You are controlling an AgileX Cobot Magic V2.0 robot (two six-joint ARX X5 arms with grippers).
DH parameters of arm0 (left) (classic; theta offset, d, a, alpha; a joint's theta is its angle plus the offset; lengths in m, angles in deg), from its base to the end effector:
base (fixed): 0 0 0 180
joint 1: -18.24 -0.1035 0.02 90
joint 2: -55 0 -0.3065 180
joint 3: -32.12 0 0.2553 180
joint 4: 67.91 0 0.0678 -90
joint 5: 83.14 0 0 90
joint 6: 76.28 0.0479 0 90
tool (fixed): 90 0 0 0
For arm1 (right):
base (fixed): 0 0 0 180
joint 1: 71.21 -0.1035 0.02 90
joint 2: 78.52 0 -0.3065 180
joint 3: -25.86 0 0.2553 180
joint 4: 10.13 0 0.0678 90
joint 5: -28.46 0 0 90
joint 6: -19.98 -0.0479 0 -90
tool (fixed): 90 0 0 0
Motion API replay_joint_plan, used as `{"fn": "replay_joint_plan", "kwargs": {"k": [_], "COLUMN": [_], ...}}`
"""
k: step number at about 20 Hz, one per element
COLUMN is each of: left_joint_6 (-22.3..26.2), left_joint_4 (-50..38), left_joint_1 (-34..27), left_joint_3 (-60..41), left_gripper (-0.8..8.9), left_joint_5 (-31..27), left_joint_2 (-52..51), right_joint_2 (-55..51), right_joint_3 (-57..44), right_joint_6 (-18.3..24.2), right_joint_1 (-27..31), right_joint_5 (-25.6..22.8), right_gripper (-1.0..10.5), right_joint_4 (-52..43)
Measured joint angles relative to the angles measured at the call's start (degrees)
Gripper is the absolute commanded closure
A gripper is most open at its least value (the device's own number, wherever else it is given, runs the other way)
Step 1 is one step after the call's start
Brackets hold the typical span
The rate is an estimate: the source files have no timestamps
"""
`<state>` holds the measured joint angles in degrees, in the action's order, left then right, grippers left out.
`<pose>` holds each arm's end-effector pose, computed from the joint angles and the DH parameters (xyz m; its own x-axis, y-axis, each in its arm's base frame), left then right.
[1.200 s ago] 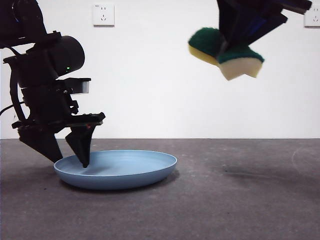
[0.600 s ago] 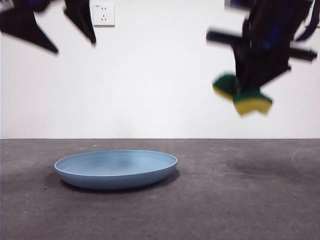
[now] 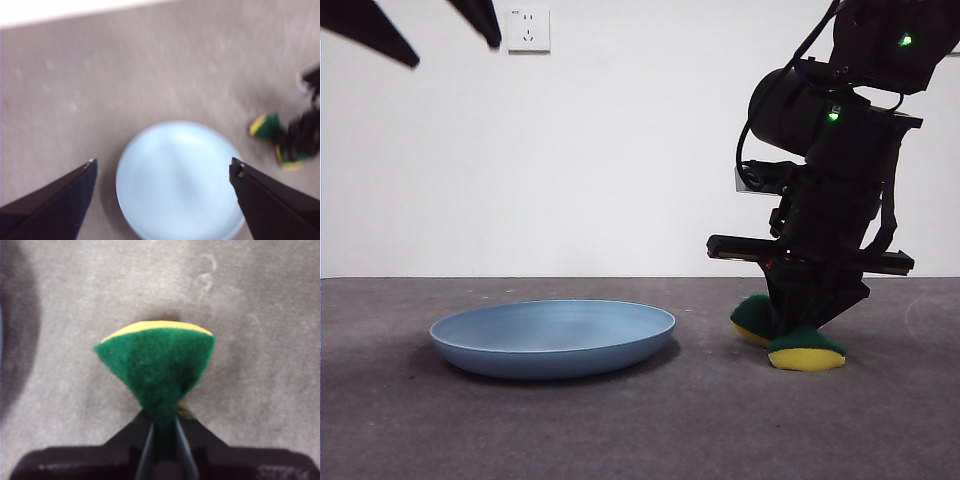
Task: Pick up the plate,pick up the cloth,clean the plate with the cloth
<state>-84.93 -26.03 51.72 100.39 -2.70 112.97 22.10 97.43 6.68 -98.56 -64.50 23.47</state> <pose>0.1767 -0.1074 0.3487 0.7923 -0.3249 -0.5164 0.3554 0.9338 -0.0421 0.3145 0.1599 0.1781 0.4312 0.1649 -0.8870 -0.2445 0.9677 0.0611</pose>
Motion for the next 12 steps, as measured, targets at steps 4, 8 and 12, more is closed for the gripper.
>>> {"fn": "replay_joint_plan", "kwargs": {"k": [4,8,12], "left_joint_6": [0.0,0.0,0.0], "left_joint_4": [0.1,0.0,0.0], "left_joint_1": [1.0,1.0,1.0], "left_joint_3": [-1.2,-1.2,-1.2], "left_gripper": [3.73,3.74,3.74], "left_joint_5": [-1.1,-1.3,-2.1], "left_joint_2": [0.0,0.0,0.0], "right_joint_2": [0.2,0.3,0.2], "right_joint_3": [0.0,0.0,0.1], "right_joint_6": [0.0,0.0,0.1], "right_joint_1": [0.0,0.1,-0.1], "right_joint_5": [0.0,0.1,0.2], "right_gripper": [3.8,2.7,2.5], "right_joint_4": [-0.3,-0.4,-0.7]}}
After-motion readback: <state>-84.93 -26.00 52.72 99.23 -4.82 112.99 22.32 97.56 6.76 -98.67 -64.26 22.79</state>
